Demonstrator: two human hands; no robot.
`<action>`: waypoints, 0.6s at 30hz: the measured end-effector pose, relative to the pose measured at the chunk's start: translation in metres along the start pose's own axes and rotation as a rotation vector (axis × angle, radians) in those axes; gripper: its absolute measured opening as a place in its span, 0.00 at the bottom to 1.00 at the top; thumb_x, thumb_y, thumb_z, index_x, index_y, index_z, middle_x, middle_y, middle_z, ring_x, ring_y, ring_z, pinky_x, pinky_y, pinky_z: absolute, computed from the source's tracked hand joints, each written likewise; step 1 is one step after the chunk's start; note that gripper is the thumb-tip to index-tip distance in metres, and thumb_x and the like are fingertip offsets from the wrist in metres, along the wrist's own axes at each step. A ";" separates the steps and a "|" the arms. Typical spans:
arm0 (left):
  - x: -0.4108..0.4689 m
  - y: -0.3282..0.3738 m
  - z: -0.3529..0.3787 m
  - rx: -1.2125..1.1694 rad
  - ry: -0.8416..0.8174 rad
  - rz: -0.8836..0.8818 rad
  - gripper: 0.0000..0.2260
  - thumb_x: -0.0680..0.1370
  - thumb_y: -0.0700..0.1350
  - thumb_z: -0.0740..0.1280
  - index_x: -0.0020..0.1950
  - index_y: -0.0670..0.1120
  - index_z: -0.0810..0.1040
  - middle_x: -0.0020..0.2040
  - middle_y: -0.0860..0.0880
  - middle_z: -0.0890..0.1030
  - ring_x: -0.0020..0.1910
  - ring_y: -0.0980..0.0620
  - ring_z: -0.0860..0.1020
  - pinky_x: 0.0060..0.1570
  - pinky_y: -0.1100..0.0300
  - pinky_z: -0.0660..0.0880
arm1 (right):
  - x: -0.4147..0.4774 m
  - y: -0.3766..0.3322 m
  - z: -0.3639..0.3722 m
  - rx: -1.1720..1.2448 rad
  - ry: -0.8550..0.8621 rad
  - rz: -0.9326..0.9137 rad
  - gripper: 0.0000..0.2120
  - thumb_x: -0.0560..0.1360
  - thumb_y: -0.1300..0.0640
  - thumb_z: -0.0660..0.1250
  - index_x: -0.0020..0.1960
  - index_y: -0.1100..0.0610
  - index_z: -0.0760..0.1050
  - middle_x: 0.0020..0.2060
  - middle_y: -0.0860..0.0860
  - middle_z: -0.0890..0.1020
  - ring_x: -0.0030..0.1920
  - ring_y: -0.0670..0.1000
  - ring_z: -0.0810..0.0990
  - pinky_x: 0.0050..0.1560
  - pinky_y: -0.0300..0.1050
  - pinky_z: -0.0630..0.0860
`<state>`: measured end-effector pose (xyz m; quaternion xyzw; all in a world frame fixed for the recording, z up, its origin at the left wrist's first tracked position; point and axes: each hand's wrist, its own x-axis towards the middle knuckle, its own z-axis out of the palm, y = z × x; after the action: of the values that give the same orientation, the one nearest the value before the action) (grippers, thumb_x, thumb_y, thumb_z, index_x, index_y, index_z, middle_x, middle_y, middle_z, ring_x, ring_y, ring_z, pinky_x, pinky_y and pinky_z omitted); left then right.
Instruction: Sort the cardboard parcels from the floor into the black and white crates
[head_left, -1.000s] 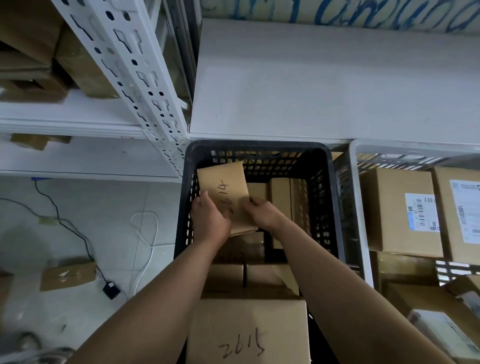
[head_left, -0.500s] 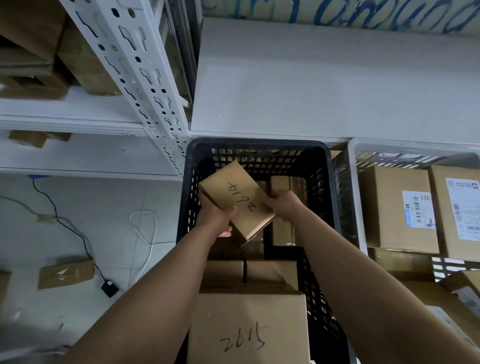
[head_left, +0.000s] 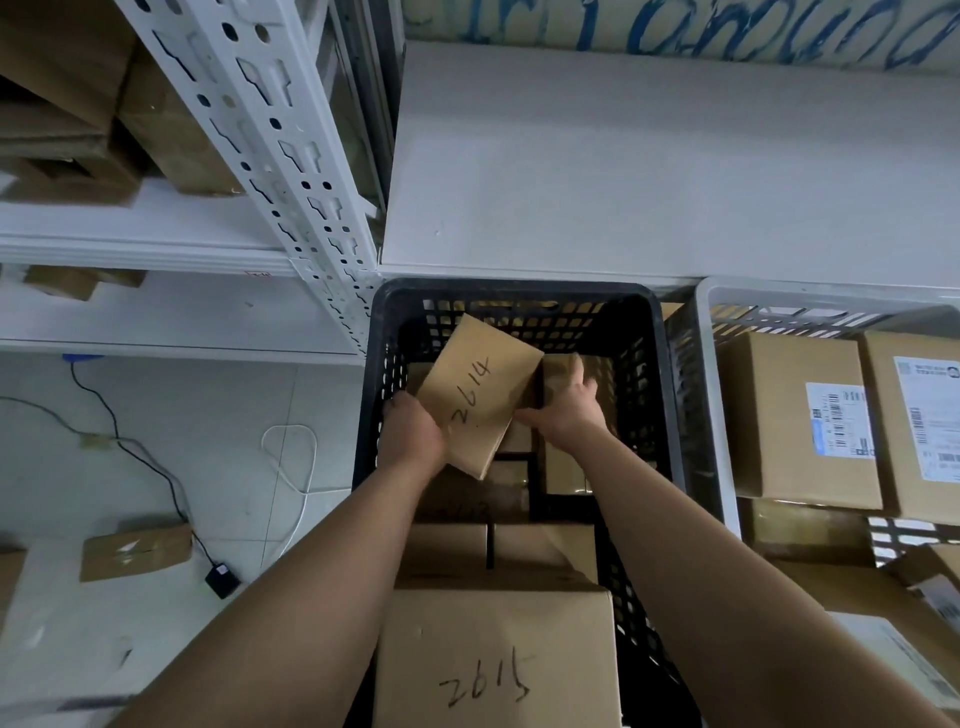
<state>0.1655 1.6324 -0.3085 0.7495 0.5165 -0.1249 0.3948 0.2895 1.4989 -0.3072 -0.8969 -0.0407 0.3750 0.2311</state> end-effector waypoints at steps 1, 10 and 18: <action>-0.003 0.000 0.000 0.047 0.014 0.004 0.23 0.77 0.45 0.70 0.67 0.38 0.67 0.63 0.41 0.74 0.59 0.42 0.76 0.51 0.51 0.75 | 0.004 -0.003 -0.001 -0.031 0.002 -0.082 0.52 0.71 0.54 0.75 0.80 0.49 0.40 0.78 0.56 0.51 0.72 0.59 0.67 0.62 0.50 0.73; -0.011 0.002 -0.009 -0.181 -0.352 -0.340 0.20 0.79 0.49 0.67 0.66 0.38 0.71 0.54 0.37 0.79 0.50 0.41 0.82 0.35 0.56 0.80 | 0.024 -0.022 0.002 0.142 -0.141 -0.263 0.40 0.77 0.67 0.61 0.80 0.48 0.44 0.77 0.54 0.61 0.75 0.57 0.62 0.70 0.49 0.64; -0.005 0.004 -0.016 -0.375 -0.350 -0.392 0.19 0.81 0.45 0.63 0.70 0.39 0.67 0.63 0.37 0.76 0.57 0.39 0.78 0.48 0.50 0.78 | 0.034 -0.039 -0.007 -0.074 -0.069 -0.239 0.23 0.76 0.57 0.60 0.71 0.53 0.61 0.57 0.54 0.78 0.53 0.56 0.77 0.51 0.49 0.73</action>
<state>0.1636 1.6399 -0.2929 0.5171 0.5893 -0.2282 0.5773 0.3231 1.5390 -0.3079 -0.8801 -0.1689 0.3735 0.2395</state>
